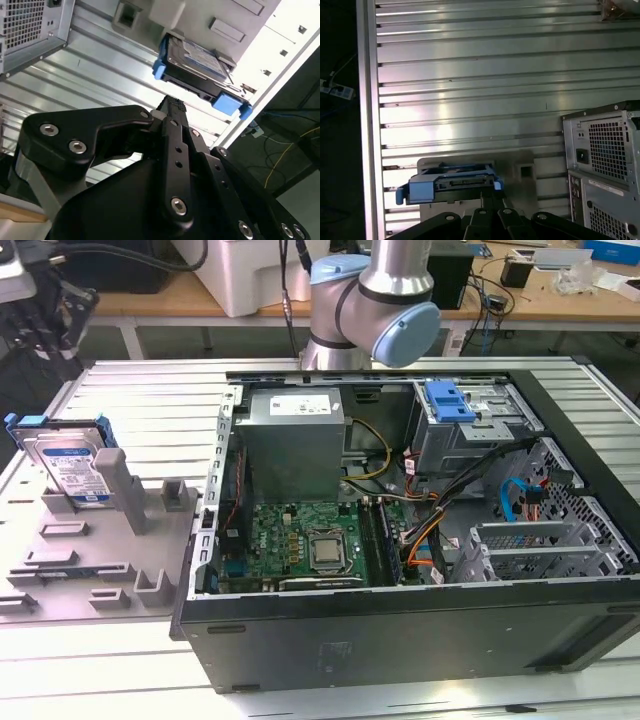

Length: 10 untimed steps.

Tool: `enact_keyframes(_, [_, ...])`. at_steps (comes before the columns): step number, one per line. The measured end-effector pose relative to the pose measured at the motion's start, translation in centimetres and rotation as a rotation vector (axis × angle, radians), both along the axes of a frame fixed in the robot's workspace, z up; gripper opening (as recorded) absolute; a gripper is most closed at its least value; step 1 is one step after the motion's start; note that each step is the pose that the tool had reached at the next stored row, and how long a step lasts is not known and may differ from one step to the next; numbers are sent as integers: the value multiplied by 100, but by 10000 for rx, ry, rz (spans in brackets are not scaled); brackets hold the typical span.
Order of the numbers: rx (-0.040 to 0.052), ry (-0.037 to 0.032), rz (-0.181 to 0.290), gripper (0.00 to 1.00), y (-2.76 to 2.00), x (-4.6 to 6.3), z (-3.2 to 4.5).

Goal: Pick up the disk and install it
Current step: 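Reach for the disk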

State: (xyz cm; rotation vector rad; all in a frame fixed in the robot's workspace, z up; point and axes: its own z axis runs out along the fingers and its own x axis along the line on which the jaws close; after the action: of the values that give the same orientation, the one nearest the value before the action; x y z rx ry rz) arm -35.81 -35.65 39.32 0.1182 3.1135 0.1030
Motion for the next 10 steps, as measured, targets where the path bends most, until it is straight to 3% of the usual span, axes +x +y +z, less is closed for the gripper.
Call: enact_keyframes(10, [0, 41, -26, 11, 31, -395, 0])
